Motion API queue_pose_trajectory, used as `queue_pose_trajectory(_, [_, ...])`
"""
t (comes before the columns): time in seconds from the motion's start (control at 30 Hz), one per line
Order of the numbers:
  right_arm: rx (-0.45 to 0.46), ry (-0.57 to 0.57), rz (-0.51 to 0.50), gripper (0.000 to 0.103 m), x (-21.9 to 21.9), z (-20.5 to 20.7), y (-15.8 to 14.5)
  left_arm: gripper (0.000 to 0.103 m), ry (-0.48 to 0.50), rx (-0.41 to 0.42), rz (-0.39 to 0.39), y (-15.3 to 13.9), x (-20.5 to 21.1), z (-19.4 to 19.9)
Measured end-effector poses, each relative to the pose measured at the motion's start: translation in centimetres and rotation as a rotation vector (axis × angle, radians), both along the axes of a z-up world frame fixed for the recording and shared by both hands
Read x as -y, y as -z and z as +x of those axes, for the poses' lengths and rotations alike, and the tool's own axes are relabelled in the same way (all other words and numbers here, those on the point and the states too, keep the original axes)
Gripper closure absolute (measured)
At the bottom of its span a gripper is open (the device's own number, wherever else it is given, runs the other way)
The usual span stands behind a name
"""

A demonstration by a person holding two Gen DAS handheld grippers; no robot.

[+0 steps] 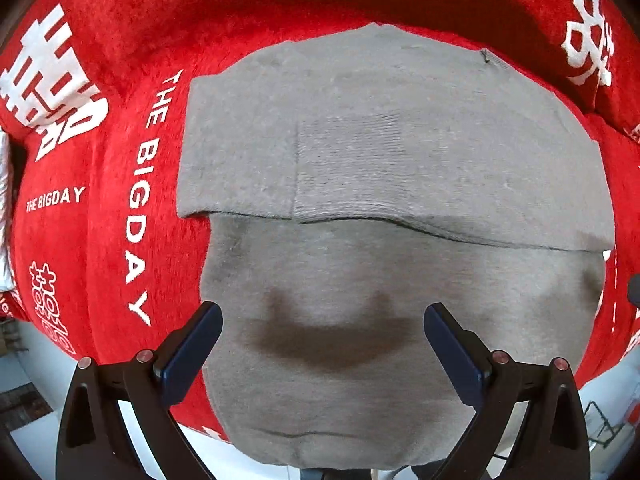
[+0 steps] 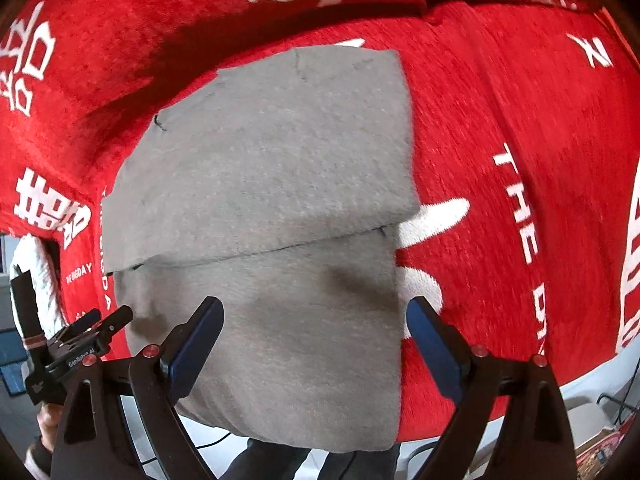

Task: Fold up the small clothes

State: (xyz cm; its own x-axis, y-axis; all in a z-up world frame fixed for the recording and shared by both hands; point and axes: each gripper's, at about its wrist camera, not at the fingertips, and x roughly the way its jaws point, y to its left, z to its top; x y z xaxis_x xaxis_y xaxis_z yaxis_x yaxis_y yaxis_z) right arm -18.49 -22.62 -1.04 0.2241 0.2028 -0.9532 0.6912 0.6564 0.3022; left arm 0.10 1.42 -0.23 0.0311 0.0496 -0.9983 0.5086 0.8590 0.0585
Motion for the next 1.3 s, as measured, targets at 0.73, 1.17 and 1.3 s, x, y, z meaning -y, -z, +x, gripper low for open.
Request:
queue_pose_trajectory(0.73, [0.038,-0.035,0.168,0.009,0.2,-1.3,1.8,0.002,-0.148,-0.055,-0.03,-0.7,-3.0,-3.9])
queue_pose_trajectory(1.17, [0.012,-0.015,0.229,0.009,-4.1,-7.0,3.9,0.002,-0.13,-0.095,-0.075,0.9,-9.6,-7.0])
queue_pose_trajectory(1.3, [-0.04,-0.042,0.255,0.009,-6.8,-10.1,5.5,0.002,-0.133,-0.125,-0.08,2.1,-12.5,-9.3])
